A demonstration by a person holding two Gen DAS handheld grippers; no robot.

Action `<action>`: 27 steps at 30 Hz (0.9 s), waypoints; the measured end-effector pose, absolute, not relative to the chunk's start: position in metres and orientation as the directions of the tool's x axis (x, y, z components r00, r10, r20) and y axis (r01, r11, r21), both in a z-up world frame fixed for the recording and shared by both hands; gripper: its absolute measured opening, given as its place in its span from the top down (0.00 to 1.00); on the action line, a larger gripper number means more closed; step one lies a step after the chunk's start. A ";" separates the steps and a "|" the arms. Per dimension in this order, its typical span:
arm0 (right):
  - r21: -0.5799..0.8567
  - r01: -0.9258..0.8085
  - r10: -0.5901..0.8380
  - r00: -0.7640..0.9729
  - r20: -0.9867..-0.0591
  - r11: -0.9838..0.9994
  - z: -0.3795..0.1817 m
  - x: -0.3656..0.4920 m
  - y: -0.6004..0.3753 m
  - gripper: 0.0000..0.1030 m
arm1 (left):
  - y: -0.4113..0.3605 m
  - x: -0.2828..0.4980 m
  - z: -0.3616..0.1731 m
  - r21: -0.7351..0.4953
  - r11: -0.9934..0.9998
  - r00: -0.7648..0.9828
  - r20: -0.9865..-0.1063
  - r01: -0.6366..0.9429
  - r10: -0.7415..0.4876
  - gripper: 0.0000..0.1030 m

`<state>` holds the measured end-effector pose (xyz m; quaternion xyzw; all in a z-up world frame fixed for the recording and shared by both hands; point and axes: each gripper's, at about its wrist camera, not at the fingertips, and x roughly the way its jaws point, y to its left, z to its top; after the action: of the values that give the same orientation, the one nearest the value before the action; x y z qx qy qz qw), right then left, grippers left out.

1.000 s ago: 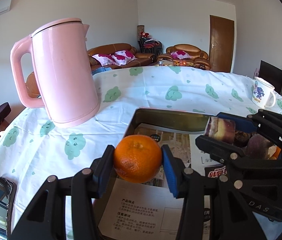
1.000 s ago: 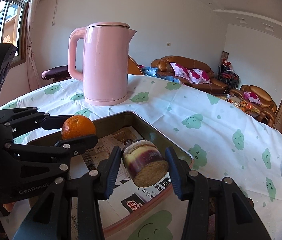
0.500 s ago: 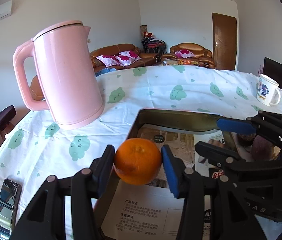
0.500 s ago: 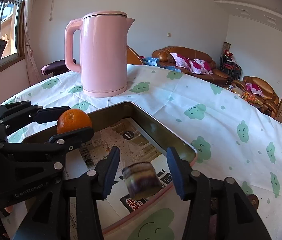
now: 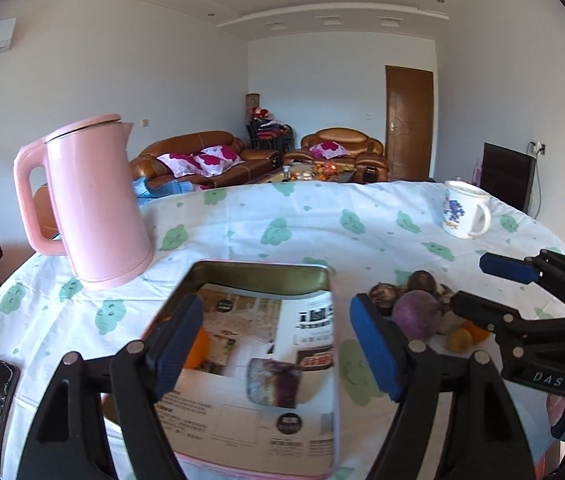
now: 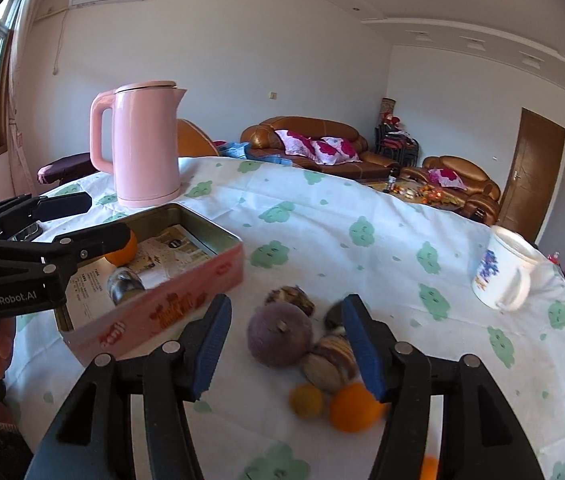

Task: Organize fruits
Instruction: 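Grasp a large orange with the right tool while the left tool reaches toward a brown round fruit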

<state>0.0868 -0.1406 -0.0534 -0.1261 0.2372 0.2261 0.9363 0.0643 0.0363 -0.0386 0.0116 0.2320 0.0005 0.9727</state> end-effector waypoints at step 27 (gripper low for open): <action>-0.076 -0.341 0.220 0.744 -0.631 0.937 -0.102 0.077 -0.234 0.57 | -0.099 0.103 -0.090 0.000 0.936 0.654 -0.715 0.351 -0.246 0.46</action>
<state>0.0773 -0.2342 -0.1023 -0.0935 0.3244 0.1509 0.9291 0.1032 -0.0991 -0.0904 0.0691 0.3818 -0.1645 0.9069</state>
